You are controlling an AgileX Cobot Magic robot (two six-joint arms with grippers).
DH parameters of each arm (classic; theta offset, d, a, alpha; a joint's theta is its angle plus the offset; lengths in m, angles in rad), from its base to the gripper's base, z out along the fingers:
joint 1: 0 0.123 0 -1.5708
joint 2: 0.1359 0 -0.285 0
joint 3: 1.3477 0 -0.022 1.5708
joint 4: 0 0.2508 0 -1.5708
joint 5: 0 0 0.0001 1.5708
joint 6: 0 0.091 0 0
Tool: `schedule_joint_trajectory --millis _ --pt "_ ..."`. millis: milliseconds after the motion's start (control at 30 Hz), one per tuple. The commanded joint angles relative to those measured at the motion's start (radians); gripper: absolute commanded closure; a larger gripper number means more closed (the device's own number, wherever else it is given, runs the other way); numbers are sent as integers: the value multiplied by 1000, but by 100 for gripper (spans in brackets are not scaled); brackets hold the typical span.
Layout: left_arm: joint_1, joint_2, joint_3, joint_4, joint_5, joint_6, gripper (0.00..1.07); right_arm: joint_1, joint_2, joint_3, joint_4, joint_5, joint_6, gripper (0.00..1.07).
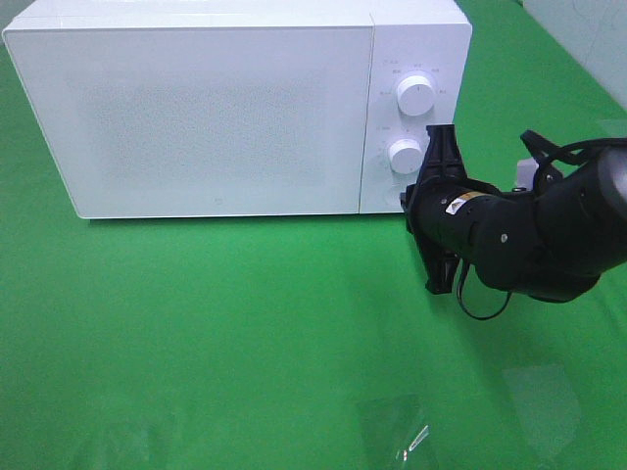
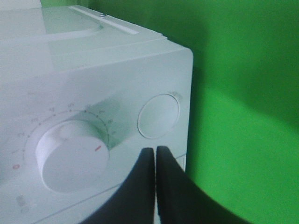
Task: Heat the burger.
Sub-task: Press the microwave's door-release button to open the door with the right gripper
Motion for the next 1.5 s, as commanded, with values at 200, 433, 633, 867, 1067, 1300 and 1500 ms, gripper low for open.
schedule_joint_trajectory --millis 200,433,633,867,1067,1300,1500 --pt "0 -23 3 -7 -4 -2 7 -20 54 -65 -31 15 1 107" --pt "0 -23 3 -7 -4 -2 7 -24 94 -101 -30 6 1 107" --pt "0 -23 3 -7 -4 -2 7 -24 122 -119 -29 -14 4 107" --pt "0 -23 3 -7 -4 -2 7 -24 138 -142 -29 -30 5 107" --pt "0 -23 3 -6 -4 -2 7 -24 141 -150 23 -53 -52 107" --pt "0 -23 3 -6 -4 -2 7 -39 149 -150 32 -58 -57 107" --pt "0 -23 3 -6 -4 -2 7 -46 171 -165 27 -93 -55 107"
